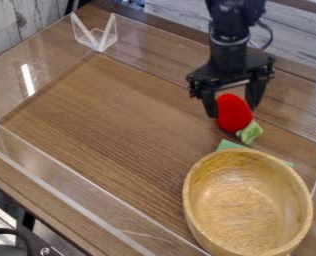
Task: Move the red object to the left side of the table
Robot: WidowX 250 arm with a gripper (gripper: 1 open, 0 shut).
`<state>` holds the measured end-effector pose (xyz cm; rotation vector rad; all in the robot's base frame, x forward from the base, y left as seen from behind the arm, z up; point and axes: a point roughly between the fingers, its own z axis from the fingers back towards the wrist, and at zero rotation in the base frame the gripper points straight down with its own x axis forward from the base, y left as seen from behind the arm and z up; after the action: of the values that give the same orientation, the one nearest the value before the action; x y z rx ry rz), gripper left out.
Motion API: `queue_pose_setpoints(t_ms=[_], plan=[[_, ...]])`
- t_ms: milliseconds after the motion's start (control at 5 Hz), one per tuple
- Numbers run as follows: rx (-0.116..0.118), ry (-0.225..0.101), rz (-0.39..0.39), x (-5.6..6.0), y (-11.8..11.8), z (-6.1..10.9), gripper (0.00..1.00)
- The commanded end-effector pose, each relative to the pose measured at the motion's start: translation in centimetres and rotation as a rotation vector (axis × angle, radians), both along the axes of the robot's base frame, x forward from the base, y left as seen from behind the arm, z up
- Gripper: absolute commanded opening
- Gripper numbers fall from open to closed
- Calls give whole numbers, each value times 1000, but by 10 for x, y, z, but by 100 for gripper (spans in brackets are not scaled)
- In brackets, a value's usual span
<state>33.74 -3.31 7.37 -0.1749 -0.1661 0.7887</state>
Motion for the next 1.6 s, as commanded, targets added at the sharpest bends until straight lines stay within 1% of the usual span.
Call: queue_pose_setpoints(t_ms=[0,200,400,600,1000,1200,1400], plan=[[5,-48,1,6,-4,-3,100],[8,-51,-17,5,-12,-17,100],[6,-58,-36,4,-9,-12,100],[10,-65,-57,1,-4,-7,100],[11,-77,-110,0,-27,9,100],[7,-88,-126,0,-37,18,100],[14,-101,-162,6,-36,23,100]])
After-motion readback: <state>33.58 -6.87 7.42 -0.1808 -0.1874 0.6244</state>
